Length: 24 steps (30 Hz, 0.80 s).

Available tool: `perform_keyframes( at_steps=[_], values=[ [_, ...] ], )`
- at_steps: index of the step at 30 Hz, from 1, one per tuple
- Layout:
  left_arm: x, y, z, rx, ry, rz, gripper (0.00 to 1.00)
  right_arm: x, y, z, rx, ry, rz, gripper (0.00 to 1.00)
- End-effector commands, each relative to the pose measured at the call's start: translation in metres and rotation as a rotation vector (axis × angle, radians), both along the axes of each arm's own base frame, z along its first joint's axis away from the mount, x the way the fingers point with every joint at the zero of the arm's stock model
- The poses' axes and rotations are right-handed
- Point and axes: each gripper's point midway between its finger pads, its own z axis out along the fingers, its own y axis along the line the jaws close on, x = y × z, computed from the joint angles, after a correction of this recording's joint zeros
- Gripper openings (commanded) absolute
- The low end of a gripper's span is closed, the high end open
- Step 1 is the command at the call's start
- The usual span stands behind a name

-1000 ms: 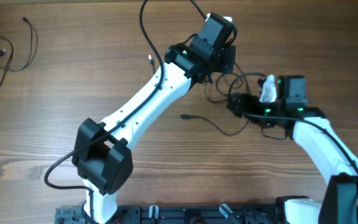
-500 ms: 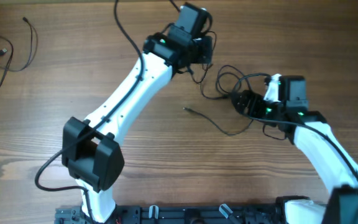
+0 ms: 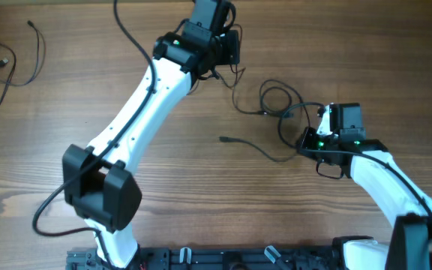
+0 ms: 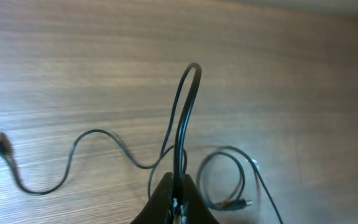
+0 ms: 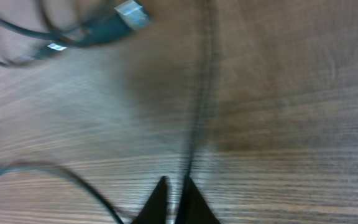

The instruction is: Untangle cables

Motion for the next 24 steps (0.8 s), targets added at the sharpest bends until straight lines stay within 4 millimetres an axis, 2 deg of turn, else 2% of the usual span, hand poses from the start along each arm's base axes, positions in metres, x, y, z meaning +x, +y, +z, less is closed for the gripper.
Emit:
perform_keyframes(
  at_steps=[1,6,16,18,20,22,24],
  values=[
    [0.014,0.062,0.063,0.057,-0.168,0.152,0.04,-0.002,-0.005,-0.013,-0.016,0.037,-0.039,0.05],
    [0.032,0.150,0.086,0.135,-0.240,0.385,0.04,-0.002,-0.005,-0.013,-0.018,0.036,-0.036,0.07],
    [0.052,0.309,0.082,0.166,-0.252,0.703,0.04,-0.001,-0.005,-0.013,-0.016,0.033,-0.038,0.08],
    [0.055,0.330,0.075,0.171,-0.242,0.741,0.04,-0.001,-0.005,-0.013,-0.016,0.032,-0.038,0.07],
    [0.060,0.347,0.058,0.164,-0.211,0.756,0.04,-0.001,-0.005,-0.013,-0.016,0.031,-0.038,0.08],
    [0.067,0.359,0.031,0.142,-0.157,0.750,0.04,0.001,-0.005,-0.012,-0.015,0.023,-0.037,0.08],
    [0.074,0.360,-0.001,0.106,-0.091,0.719,0.04,0.004,-0.004,-0.011,-0.011,0.010,-0.036,0.08]
  ],
)
